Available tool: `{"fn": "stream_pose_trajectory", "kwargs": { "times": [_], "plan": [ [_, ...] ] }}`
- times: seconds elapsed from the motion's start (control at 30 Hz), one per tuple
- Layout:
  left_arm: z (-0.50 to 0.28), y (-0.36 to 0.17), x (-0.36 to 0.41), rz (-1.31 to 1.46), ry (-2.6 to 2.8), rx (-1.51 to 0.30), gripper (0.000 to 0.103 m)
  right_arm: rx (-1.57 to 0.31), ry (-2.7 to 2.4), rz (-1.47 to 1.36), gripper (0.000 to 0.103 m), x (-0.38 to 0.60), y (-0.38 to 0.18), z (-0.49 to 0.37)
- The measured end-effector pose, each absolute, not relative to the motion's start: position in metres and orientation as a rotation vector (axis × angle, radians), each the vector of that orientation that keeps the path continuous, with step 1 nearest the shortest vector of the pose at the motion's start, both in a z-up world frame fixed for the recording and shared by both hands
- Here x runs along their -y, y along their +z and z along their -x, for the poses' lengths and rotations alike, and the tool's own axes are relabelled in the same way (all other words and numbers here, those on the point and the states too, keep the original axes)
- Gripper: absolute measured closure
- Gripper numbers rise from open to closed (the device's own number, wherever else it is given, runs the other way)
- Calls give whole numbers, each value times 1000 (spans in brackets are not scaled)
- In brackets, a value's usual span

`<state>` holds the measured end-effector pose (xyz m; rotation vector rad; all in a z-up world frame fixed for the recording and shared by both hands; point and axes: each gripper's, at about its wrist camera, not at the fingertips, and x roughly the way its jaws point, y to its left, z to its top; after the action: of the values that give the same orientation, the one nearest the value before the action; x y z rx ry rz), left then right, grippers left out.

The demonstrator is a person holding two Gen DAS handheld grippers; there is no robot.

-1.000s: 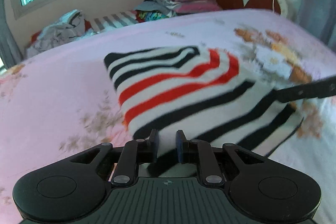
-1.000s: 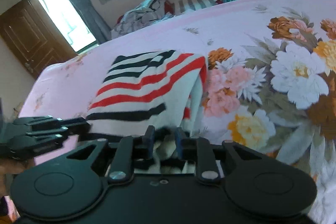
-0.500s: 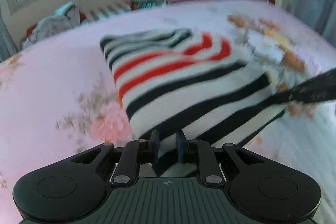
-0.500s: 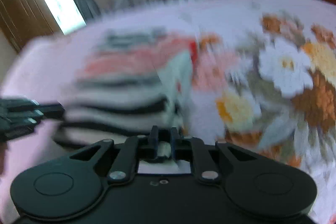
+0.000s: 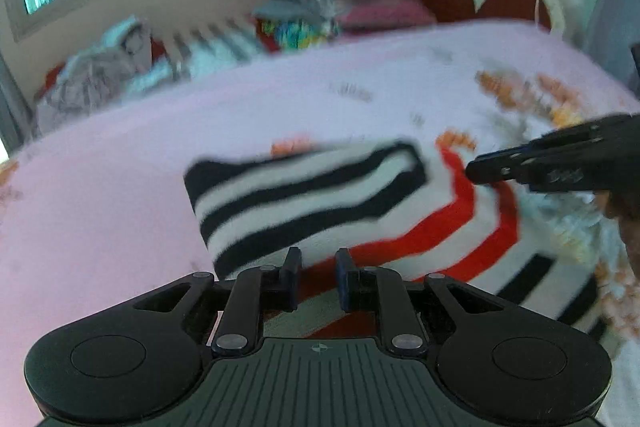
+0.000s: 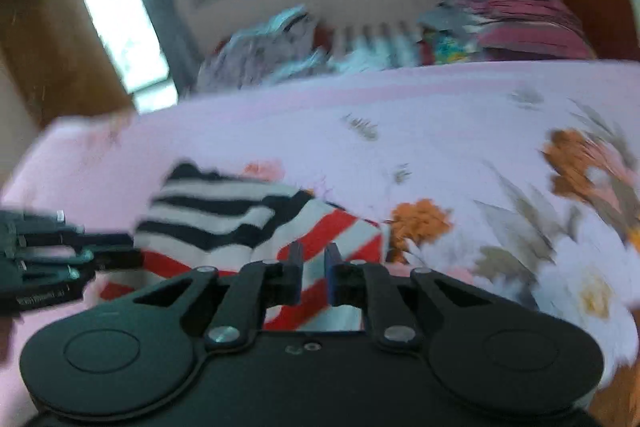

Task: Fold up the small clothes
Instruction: 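Fold the lifted side over the sweater with both grippers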

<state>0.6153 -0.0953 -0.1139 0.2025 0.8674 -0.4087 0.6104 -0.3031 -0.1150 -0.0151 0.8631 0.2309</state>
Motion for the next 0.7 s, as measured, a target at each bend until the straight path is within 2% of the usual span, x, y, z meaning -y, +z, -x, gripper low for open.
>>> {"fn": "stream_pose_trajectory", "kwargs": {
  "times": [0.07, 0.2, 0.23, 0.27, 0.4, 0.43, 0.5, 0.57, 0.7],
  "plan": [
    [-619, -124, 94, -187, -420, -875, 86, -868, 175, 55, 103, 306, -133, -621],
    [-613, -120, 92, -165, -396, -873, 86, -856, 179, -1, 103, 315, -124, -615],
    [-608, -116, 93, -174, -392, -860, 86, -844, 180, -10, 102, 317, -120, -607],
    [-600, -112, 93, -183, -397, -842, 86, -828, 183, -19, 94, 319, -115, -598],
    [-570, -100, 92, -142, -457, -800, 86, -800, 261, -62, 91, 318, -94, -562],
    [-565, -103, 94, -155, -463, -813, 86, -811, 281, -47, 91, 315, -94, -560],
    [-561, -117, 99, -207, -448, -829, 86, -889, 234, 44, 99, 302, -108, -565],
    [-562, -118, 98, -178, -439, -830, 87, -924, 166, 42, 94, 308, -120, -567],
    [-544, -99, 96, -194, -418, -793, 86, -851, 209, -56, 95, 314, -93, -545]
  ]
}}
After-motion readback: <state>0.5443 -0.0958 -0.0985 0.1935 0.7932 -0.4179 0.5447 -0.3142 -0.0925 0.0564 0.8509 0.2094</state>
